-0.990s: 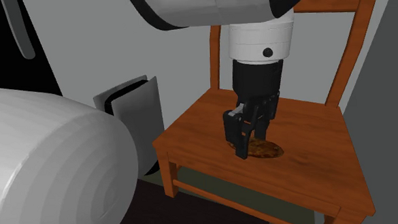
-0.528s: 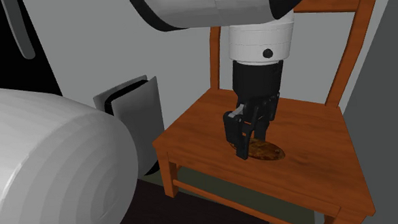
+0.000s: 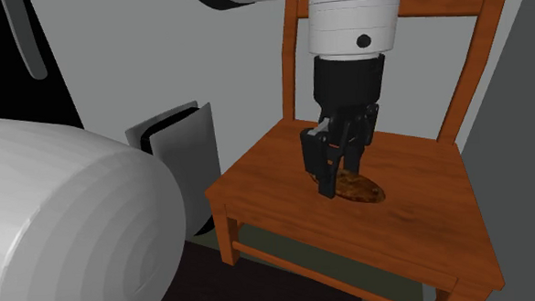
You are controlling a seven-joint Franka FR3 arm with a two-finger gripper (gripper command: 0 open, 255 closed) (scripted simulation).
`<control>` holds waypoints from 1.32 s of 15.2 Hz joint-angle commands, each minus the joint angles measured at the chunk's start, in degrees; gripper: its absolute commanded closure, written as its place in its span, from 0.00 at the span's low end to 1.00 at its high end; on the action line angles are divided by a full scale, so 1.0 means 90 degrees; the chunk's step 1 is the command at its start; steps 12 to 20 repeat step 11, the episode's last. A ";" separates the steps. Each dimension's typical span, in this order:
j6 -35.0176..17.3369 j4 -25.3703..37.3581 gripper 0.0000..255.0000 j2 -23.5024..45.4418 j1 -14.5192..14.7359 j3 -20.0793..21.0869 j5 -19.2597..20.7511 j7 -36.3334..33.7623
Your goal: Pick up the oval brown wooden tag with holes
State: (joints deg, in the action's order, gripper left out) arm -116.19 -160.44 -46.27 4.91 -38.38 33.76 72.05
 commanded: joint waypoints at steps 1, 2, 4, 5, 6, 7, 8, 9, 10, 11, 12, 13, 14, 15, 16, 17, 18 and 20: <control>0.0217 0.0095 1.00 -0.0120 -0.0006 0.0099 -0.0077 0.0027; 0.0320 0.0151 1.00 -0.0167 -0.0001 0.0148 -0.0119 0.0037; 0.0522 0.0269 1.00 -0.0252 0.0010 0.0243 -0.0202 0.0058; 0.0620 0.0330 1.00 -0.0290 0.0017 0.0289 -0.0243 0.0069; 0.0717 0.0392 1.00 -0.0325 0.0024 0.0334 -0.0282 0.0079; 0.0813 0.0456 1.00 -0.0357 0.0032 0.0379 -0.0322 0.0089; 0.0907 0.0521 1.00 -0.0387 0.0040 0.0422 -0.0361 0.0099; 0.1000 0.0587 1.00 -0.0415 0.0048 0.0465 -0.0399 0.0109; 0.1013 0.0597 1.00 -0.0418 0.0049 0.0472 -0.0405 0.0111; 0.1014 0.0597 1.00 -0.0419 0.0049 0.0472 -0.0405 0.0111; 0.1014 0.0597 1.00 -0.0419 0.0049 0.0472 -0.0405 0.0111; 0.1014 0.0597 1.00 -0.0419 0.0049 0.0472 -0.0405 0.0111; 0.1014 0.0597 1.00 -0.0419 0.0049 0.0472 -0.0405 0.0111; 0.1014 0.0597 1.00 -0.0419 0.0049 0.0472 -0.0405 0.0111; 0.1014 0.0597 1.00 -0.0419 0.0049 0.0472 -0.0405 0.0111; 0.1014 0.0597 1.00 -0.0419 0.0049 0.0472 -0.0405 0.0111; 0.1014 0.0597 1.00 -0.0419 0.0049 0.0472 -0.0405 0.0111; 0.1014 0.0597 1.00 -0.0419 0.0049 0.0472 -0.0405 0.0111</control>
